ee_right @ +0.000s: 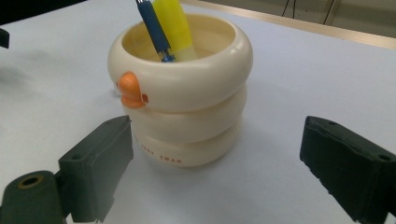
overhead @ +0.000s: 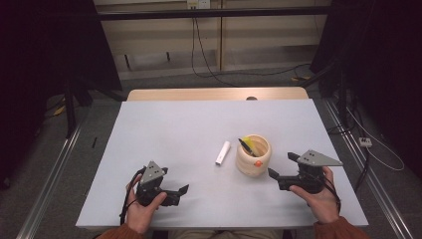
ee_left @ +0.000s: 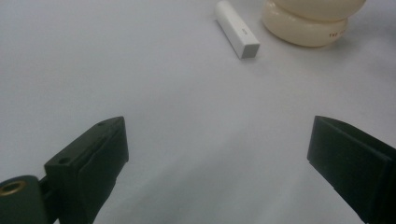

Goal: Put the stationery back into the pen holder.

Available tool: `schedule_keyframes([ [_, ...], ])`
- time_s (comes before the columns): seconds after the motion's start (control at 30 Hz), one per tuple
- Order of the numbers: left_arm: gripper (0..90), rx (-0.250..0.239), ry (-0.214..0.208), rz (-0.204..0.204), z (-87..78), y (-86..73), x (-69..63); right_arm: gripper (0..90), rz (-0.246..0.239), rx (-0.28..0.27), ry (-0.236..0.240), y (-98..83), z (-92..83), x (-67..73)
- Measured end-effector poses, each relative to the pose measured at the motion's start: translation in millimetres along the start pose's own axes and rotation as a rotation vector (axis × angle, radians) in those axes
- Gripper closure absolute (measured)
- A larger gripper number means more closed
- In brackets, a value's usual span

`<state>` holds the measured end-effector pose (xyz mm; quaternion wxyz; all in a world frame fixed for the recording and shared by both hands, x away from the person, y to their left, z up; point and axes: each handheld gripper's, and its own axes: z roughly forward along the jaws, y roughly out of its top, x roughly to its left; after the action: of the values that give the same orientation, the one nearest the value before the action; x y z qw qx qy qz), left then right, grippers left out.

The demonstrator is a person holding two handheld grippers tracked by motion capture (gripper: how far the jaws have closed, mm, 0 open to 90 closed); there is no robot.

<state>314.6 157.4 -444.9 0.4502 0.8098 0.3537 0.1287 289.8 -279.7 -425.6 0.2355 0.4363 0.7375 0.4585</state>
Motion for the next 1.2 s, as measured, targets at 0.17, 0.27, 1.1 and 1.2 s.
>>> schedule_keyframes([
  [0.17,5.2,0.012,-0.005,-0.006,2.2,1.2,-0.1,10.3,-0.005,0.003,-0.008,-5.1,-6.1,2.8],
  [0.27,5.2,0.018,-0.002,0.001,3.8,3.4,-0.2,10.3,-0.008,0.021,-0.008,-12.1,-7.2,2.3],
  [1.1,6.9,0.076,-0.001,-0.024,34.2,38.7,-10.8,8.4,-0.019,0.05,0.015,-26.0,-7.7,0.7],
  [1.2,8.9,0.143,-0.035,-0.048,42.4,44.6,-7.9,8.4,-0.02,0.052,0.014,-26.2,-6.9,0.2],
])
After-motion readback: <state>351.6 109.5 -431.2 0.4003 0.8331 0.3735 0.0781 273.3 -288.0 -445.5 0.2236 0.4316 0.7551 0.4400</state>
